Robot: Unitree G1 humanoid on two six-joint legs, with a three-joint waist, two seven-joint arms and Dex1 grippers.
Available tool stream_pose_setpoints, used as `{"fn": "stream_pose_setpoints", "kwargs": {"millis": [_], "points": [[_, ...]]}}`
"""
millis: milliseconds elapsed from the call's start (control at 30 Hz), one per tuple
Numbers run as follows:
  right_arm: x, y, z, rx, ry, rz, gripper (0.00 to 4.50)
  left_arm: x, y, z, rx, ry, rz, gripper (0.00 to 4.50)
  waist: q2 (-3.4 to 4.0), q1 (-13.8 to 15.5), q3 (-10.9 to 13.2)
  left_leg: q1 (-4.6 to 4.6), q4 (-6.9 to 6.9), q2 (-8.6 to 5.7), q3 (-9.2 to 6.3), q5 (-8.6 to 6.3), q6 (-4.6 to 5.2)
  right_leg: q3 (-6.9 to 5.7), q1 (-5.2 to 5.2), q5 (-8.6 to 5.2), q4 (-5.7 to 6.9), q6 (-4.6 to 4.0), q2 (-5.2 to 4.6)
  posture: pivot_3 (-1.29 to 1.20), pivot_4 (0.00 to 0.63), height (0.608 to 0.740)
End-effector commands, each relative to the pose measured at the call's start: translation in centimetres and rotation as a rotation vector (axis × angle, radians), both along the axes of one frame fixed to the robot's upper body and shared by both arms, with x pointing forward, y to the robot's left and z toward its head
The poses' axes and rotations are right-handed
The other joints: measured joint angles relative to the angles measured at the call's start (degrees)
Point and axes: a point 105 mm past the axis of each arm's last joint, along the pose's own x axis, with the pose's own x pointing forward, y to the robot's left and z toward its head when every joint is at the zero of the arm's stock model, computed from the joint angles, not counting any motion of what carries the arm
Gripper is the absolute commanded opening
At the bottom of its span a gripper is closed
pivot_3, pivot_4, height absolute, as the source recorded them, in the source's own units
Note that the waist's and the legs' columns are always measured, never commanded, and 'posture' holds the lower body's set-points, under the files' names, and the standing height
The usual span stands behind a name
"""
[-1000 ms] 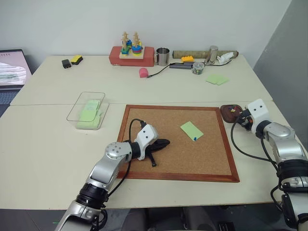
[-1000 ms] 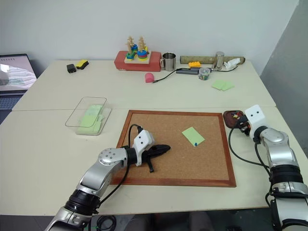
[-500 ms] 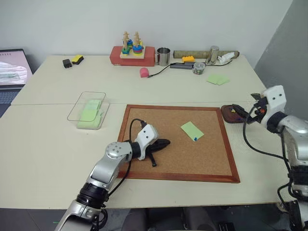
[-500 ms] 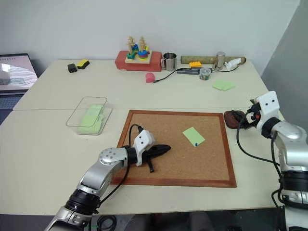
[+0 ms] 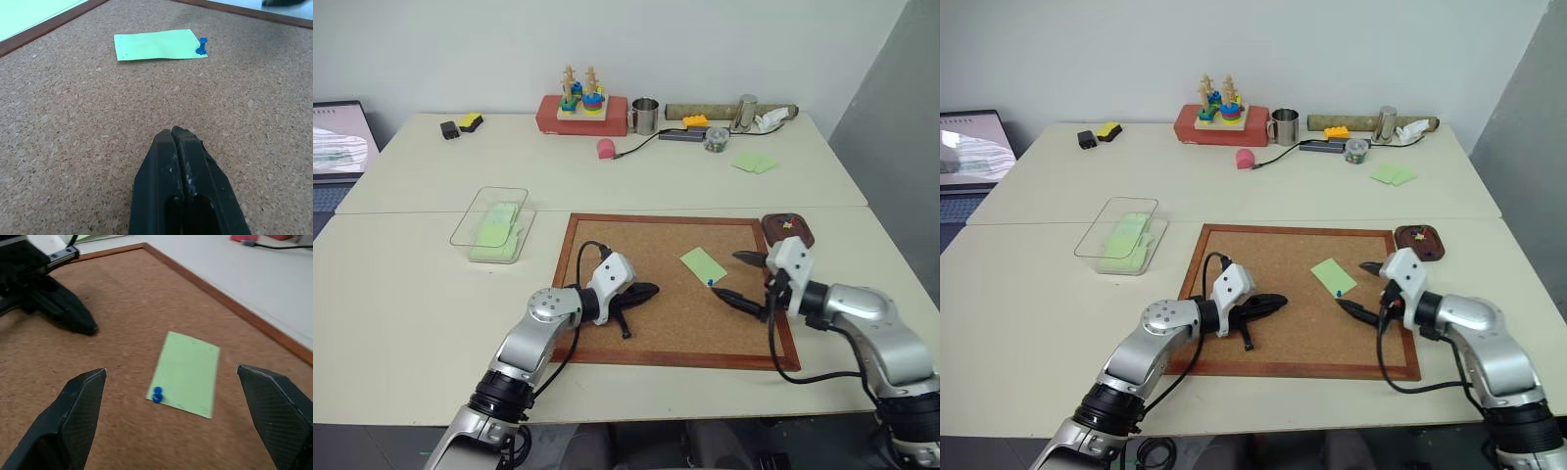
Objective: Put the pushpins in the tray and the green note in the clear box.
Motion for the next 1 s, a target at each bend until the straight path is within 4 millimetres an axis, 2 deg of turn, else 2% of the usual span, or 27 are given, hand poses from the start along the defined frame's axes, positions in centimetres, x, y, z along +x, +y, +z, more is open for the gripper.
{"fn": "stream_pose_setpoints", "kwargs": {"millis": [33, 200, 300, 533, 833, 900, 1000], "points": [[0.9, 0.5, -0.1, -0.006, -0.051, 0.01, 4.46, -0.5, 0.5, -2.1, 0.05, 0.071, 0.009, 0.0, 0.0, 0.0, 0.0, 0.0, 0.01, 0.0, -0.01, 0.0, 0.0, 0.0, 0.0, 0.0, 0.0, 0.0, 0.0, 0.0, 0.15, 0.74], [1.4, 0.4, -0.9, -0.004, -0.05, 0.007, 4.46, -0.6, 0.6, -2.0, 0.052, 0.069, 0.012, 0.0, -0.01, 0.1, 0.0, 0.0, 0.0, 0.0, 0.0, 0.0, 0.0, -0.01, 0.0, 0.03, 0.0, -0.05, 0.0, 0.0, 0.15, 0.74], [1.5, 0.3, -1.2, 0.011, -0.042, 0.002, 4.04, -0.6, 0.6, -2.0, 0.053, 0.07, 0.015, 0.0, -0.01, 0.1, 0.0, 0.01, -0.01, 0.01, -0.02, 0.0, 0.0, -0.02, 0.0, 0.03, 0.01, -0.06, 0.0, 0.0, 0.15, 0.74], [1.4, 0.4, -2.1, 0.032, -0.015, -0.002, 2.46, -0.5, 0.7, -2.0, 0.057, 0.07, 0.013, 0.0, -0.01, 0.1, 0.0, 0.01, 0.0, 0.01, -0.03, 0.0, 0.0, -0.02, 0.0, 0.03, 0.02, -0.06, 0.0, 0.0, 0.15, 0.74], [1.3, 0.1, -2.5, 0.035, 0.002, -0.011, 0.77, -0.5, 0.8, -2.0, 0.06, 0.068, 0.011, 0.0, 0.0, 0.1, 0.0, 0.01, 0.0, 0.01, -0.02, 0.0, 0.0, -0.02, 0.0, 0.04, 0.02, -0.06, 0.0, 0.0, 0.15, 0.74], [1.3, 0.1, -2.5, 0.034, 0.002, -0.009, 0.21, -0.5, 0.8, -2.0, 0.06, 0.068, 0.012, 0.0, -0.01, 0.1, 0.0, 0.01, 0.0, 0.01, -0.02, 0.0, 0.0, -0.02, 0.0, 0.03, 0.02, -0.06, 0.0, 0.0, 0.15, 0.74], [1.2, 0.4, -2.1, 0.038, -0.011, 0.003, 0.09, -0.5, 0.8, -2.0, 0.06, 0.069, 0.014, 0.0, -0.01, 0.1, 0.0, 0.01, 0.0, 0.01, -0.02, 0.0, 0.0, -0.02, 0.0, 0.04, 0.02, -0.06, 0.0, 0.0, 0.15, 0.74]]}}
